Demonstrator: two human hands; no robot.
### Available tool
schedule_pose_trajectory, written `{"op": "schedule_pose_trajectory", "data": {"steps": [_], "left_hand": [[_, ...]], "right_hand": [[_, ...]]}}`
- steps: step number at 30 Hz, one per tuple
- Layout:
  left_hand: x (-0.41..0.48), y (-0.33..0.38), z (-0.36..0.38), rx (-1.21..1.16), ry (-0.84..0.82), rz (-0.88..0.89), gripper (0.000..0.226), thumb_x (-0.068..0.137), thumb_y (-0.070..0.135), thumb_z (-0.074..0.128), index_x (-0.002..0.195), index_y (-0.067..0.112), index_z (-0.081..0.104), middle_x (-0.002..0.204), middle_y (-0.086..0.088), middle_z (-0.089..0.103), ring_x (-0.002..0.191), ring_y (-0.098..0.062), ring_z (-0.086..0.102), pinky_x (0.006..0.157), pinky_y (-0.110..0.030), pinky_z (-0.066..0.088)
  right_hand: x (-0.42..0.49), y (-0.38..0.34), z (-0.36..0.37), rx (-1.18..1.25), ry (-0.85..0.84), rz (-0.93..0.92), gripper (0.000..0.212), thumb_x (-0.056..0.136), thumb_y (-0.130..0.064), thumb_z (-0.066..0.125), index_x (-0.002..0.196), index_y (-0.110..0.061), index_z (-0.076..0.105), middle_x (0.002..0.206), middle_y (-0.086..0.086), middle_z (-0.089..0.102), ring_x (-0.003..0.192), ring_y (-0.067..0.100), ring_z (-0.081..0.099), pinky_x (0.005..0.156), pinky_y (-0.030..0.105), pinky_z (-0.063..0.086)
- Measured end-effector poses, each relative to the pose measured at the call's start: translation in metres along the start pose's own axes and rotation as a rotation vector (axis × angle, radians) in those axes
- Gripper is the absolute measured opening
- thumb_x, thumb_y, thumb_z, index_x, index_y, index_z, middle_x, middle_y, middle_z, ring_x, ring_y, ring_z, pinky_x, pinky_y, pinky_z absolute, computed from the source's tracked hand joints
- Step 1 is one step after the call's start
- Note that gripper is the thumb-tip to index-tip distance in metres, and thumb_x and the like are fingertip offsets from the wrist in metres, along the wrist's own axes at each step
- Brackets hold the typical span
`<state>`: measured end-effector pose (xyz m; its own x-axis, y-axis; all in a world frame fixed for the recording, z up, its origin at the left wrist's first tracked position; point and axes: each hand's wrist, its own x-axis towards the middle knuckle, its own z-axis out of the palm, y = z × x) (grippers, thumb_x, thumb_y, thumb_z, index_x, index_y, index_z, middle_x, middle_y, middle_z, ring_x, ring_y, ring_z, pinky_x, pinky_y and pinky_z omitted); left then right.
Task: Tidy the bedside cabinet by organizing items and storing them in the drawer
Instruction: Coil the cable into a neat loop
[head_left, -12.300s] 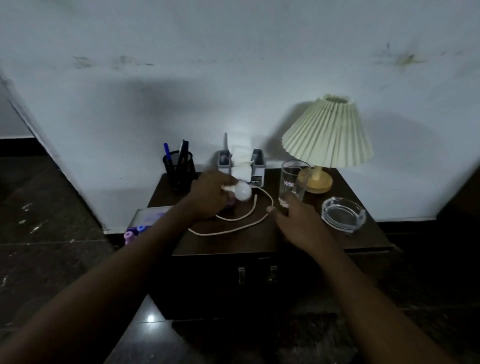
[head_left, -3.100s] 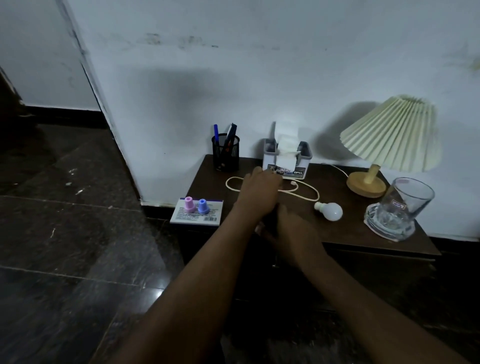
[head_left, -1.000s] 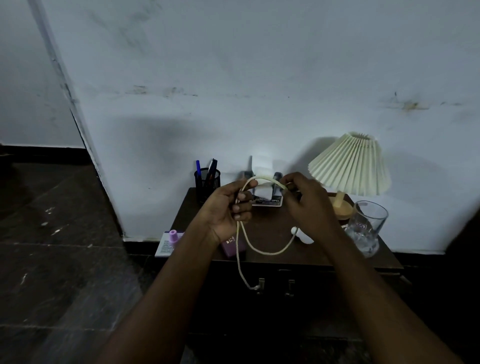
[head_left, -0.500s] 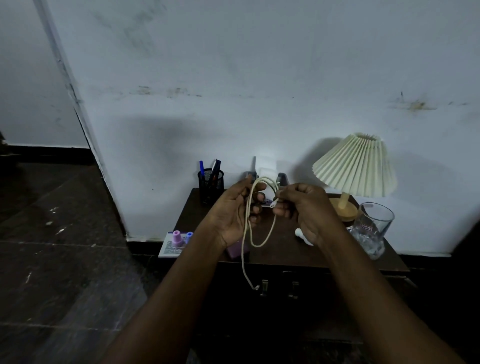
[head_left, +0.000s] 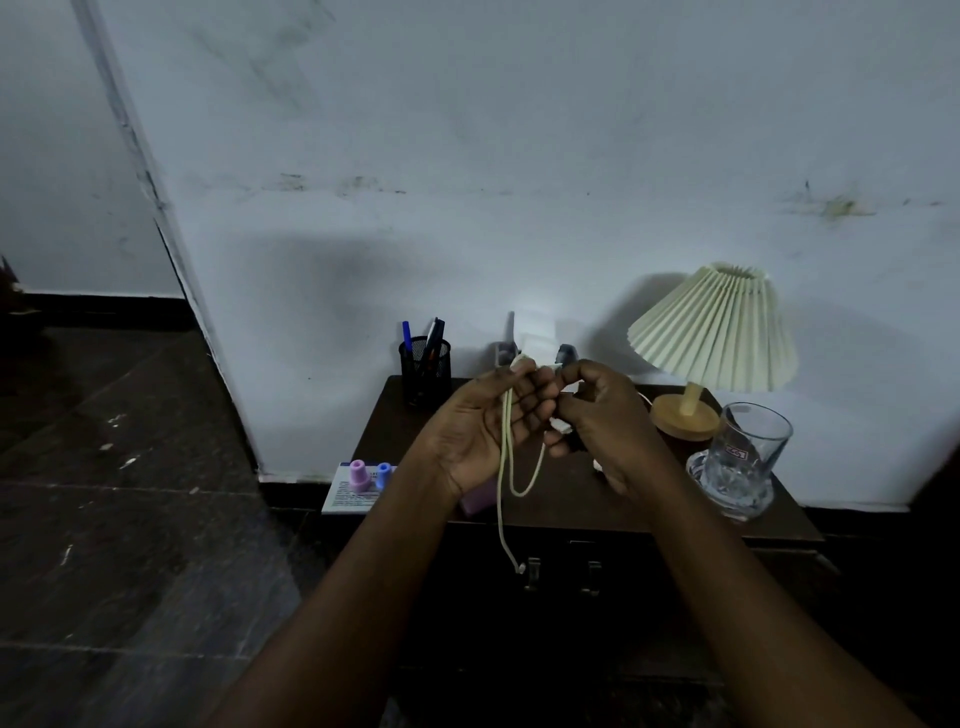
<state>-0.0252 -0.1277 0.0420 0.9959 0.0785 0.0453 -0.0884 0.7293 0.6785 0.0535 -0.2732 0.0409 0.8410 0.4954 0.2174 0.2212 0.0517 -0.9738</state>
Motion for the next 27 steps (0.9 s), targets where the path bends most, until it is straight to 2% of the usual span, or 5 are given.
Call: {"op": "schedule_pose_trajectory", "data": {"steps": [6, 13, 17, 21, 27], "left_hand": [[0.003, 0.006, -0.003, -0.133, 0.083, 0.040, 0.035, 0.087, 0.014, 0.072, 0.118, -0.001, 0.069, 0.107, -0.014, 0.073, 0.092, -0.023, 0.076, 0.081, -0.032, 0.064], [0.001, 0.003, -0.008, -0.106, 0.068, -0.064, 0.048, 0.097, 0.042, 0.064, 0.116, -0.001, 0.069, 0.098, -0.014, 0.077, 0.091, -0.026, 0.076, 0.084, -0.038, 0.062], [-0.002, 0.009, -0.011, 0.071, 0.082, -0.093, 0.037, 0.097, 0.041, 0.063, 0.104, 0.007, 0.074, 0.084, -0.004, 0.074, 0.069, -0.016, 0.071, 0.063, -0.027, 0.059], [0.000, 0.009, -0.014, 0.220, 0.177, -0.060, 0.022, 0.101, 0.024, 0.059, 0.098, 0.007, 0.073, 0.080, -0.004, 0.071, 0.062, -0.013, 0.066, 0.054, -0.022, 0.054], [0.011, -0.001, -0.015, 0.423, 0.383, 0.037, 0.022, 0.104, 0.019, 0.058, 0.109, 0.006, 0.074, 0.078, -0.001, 0.069, 0.063, -0.010, 0.062, 0.058, -0.024, 0.055]], "right_hand": [[-0.002, 0.001, -0.006, 0.159, -0.261, -0.063, 0.048, 0.094, 0.015, 0.052, 0.093, -0.021, 0.085, 0.089, 0.009, 0.079, 0.077, 0.022, 0.076, 0.072, 0.031, 0.062], [-0.001, 0.000, -0.031, -0.243, -0.324, -0.211, 0.014, 0.093, -0.004, 0.074, 0.101, -0.011, 0.082, 0.077, 0.007, 0.077, 0.067, 0.015, 0.072, 0.064, 0.025, 0.059], [0.001, -0.008, -0.041, 0.156, -0.110, -0.214, 0.015, 0.101, -0.001, 0.059, 0.099, -0.006, 0.073, 0.079, 0.012, 0.071, 0.069, 0.025, 0.068, 0.064, 0.035, 0.061], [0.005, -0.018, -0.057, 0.652, -0.205, -0.133, 0.026, 0.103, -0.013, 0.047, 0.102, -0.003, 0.072, 0.090, 0.014, 0.074, 0.086, 0.026, 0.073, 0.078, 0.036, 0.062], [0.005, -0.032, -0.065, 0.633, -0.096, -0.222, 0.035, 0.104, -0.007, 0.047, 0.093, -0.011, 0.079, 0.087, 0.009, 0.074, 0.086, 0.022, 0.071, 0.074, 0.032, 0.059]]}}
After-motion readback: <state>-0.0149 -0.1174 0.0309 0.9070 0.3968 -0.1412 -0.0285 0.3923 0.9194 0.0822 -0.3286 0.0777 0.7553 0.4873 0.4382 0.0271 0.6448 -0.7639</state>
